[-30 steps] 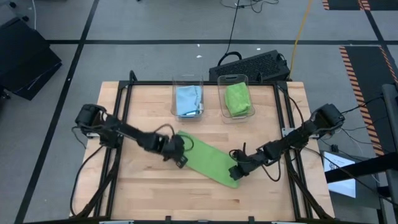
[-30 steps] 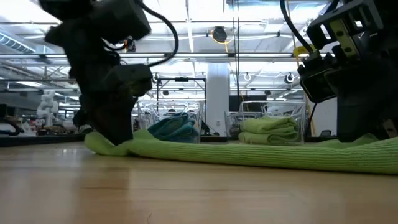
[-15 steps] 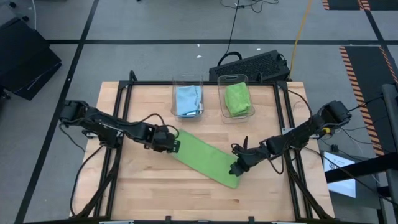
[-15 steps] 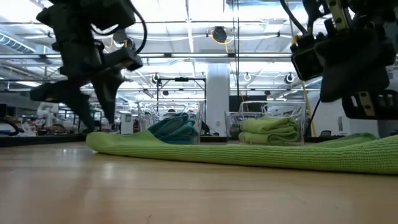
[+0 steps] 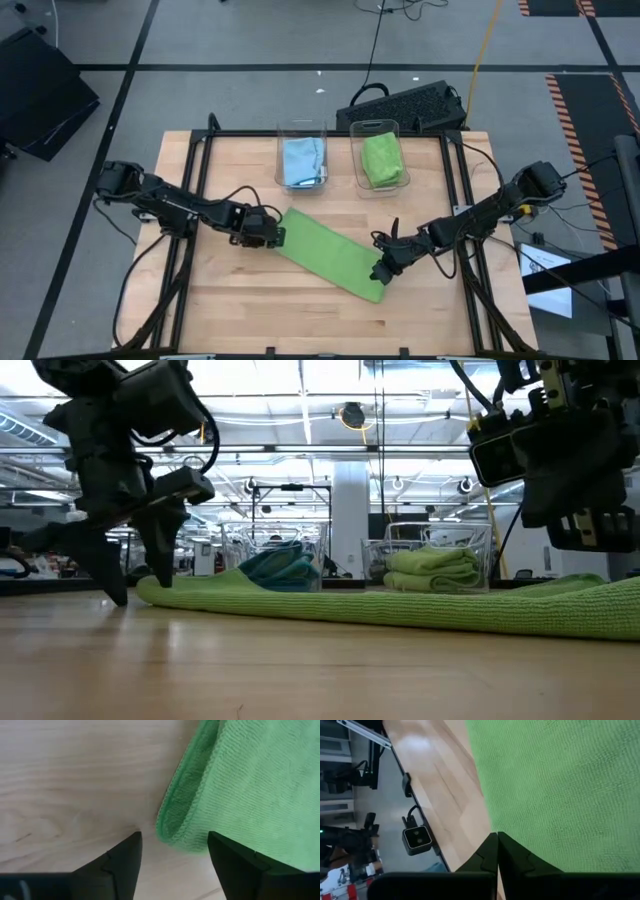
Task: Fold microfiber towels
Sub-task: Fold the green microfiber towel
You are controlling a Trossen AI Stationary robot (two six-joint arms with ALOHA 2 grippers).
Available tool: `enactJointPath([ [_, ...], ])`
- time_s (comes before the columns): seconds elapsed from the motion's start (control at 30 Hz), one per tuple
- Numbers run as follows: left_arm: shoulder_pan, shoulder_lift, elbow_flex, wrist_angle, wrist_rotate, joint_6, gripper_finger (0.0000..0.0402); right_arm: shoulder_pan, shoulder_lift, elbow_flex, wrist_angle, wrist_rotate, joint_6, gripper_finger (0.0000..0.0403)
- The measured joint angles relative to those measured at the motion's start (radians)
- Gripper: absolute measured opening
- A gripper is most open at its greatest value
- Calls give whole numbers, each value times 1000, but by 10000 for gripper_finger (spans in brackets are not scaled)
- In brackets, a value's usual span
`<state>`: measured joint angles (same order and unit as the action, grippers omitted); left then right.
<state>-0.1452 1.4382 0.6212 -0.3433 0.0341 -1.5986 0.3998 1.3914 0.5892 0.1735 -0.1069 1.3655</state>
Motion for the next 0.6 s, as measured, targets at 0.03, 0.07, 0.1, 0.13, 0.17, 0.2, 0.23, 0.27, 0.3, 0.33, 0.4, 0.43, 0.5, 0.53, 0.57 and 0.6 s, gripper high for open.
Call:
enactJointPath([
  [0.03,0,-1,-13,27,-1,9,224,-2,0,0,-1,0,-3,0],
  [0.07,0,7,-20,43,-4,19,217,-7,0,0,0,-1,-12,0],
  [0.1,-1,13,-24,48,-7,25,207,-12,0,0,1,-2,-20,0],
  [0.13,-1,17,-28,49,-7,27,194,-18,0,0,1,-2,-23,0],
  [0.17,-1,19,-31,46,-7,36,180,-23,0,0,1,-2,-24,0],
  [0.2,-3,22,-33,44,-9,50,163,-29,0,0,2,-2,-26,0],
  [0.23,-6,24,-37,45,-16,68,143,-35,0,0,1,-2,-29,0],
  [0.27,-10,25,-40,48,-29,87,124,-42,0,0,5,-3,-33,0],
  [0.3,-14,27,-41,51,-46,109,103,-49,0,0,12,-7,-40,0],
  [0.33,-17,28,-42,59,-64,138,83,-57,0,0,18,-15,-45,0],
  [0.4,-17,31,-45,86,-91,211,42,-73,0,0,28,-24,-50,0],
  [0.43,-16,33,-46,111,-111,252,24,-82,0,0,33,-25,-51,0],
  [0.5,-14,36,-44,145,-140,328,9,-101,0,0,47,-25,-50,0],
  [0.53,-13,36,-44,144,-146,363,9,-111,0,0,55,-25,-51,0],
  [0.57,-11,36,-44,137,-150,399,10,-120,0,0,67,-25,-51,0],
  [0.6,-9,34,-43,118,-146,428,9,-129,0,0,85,-25,-50,0],
])
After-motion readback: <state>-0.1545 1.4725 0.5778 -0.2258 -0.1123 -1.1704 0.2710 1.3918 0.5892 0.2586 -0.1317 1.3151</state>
